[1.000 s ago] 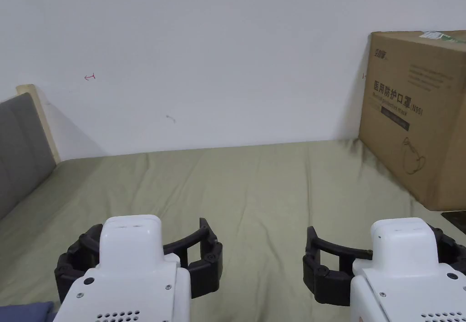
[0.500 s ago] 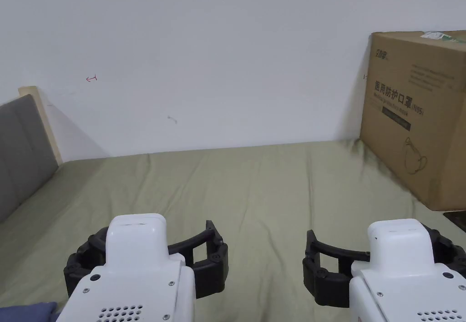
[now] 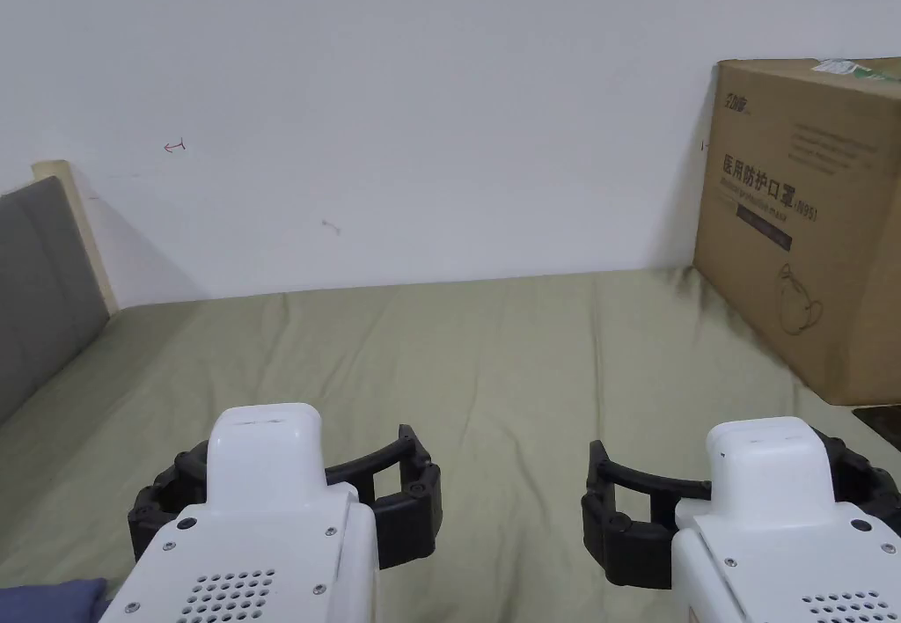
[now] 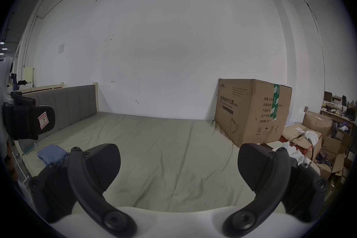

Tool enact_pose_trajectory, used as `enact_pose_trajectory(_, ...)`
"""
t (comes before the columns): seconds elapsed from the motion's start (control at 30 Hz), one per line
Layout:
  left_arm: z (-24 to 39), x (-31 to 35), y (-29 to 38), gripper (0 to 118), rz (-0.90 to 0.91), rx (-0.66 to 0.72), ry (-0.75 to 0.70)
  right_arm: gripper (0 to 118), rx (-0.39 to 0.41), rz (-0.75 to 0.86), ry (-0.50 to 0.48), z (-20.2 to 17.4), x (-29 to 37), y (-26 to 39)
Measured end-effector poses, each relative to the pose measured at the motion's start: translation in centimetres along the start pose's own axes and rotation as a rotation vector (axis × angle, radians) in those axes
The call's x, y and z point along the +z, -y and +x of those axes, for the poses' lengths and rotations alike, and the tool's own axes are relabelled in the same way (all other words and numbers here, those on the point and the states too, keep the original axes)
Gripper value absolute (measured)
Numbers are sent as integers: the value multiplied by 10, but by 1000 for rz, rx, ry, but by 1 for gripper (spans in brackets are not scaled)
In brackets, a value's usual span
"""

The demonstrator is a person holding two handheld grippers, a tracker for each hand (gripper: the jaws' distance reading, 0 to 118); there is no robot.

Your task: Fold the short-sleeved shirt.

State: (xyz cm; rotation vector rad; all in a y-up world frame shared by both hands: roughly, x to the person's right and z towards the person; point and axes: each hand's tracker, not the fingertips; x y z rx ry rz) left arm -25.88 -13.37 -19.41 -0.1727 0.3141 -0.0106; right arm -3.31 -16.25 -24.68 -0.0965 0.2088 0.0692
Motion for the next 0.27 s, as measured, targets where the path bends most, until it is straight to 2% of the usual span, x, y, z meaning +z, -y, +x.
enact_pose_trajectory(0.27, 0, 0, 0, 116, 16, -11, -19, 118, -2, -2, -1, 0, -1, 0)
